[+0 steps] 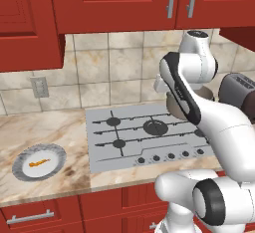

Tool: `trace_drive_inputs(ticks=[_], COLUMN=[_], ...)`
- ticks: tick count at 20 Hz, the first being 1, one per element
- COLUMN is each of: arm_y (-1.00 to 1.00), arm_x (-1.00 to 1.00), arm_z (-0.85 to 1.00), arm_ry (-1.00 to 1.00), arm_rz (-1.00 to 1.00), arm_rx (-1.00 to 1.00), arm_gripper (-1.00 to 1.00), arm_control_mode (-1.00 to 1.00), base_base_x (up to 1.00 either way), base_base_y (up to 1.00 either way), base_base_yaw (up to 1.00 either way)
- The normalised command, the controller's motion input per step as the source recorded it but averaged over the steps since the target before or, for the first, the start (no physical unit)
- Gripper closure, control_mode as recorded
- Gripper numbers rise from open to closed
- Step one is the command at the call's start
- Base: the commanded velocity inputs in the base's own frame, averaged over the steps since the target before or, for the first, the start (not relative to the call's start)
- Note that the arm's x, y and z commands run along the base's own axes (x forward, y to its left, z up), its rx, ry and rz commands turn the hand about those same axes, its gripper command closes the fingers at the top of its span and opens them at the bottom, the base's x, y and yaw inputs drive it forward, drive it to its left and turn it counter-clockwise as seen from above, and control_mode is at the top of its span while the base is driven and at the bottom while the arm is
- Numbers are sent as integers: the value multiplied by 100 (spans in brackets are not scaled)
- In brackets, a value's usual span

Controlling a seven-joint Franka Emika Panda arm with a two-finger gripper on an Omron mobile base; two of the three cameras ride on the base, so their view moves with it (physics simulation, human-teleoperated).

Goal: Retrieve the frozen meat and place it in the pot on a burner. Then turn the burner on.

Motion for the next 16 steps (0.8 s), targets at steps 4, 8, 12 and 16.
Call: trace_drive_inputs(ticks=[4, 8, 12, 16], arm_y=[3, 41, 69, 43], arm_x=[0, 0, -5, -2], arm_z=[0, -2, -9, -3], arm_ry=[0, 0, 0, -1], arm_rz=[0, 0, 0, 0], arm_rx=[0, 0, 0, -2], arm_gripper=[-100, -100, -100, -100], arm_control_mode=[-100, -100, -100, -100], base_base_x=[0, 0, 0, 0], base_base_y=[0, 0, 0, 0], base_base_yaw=[0, 0, 0, 0])
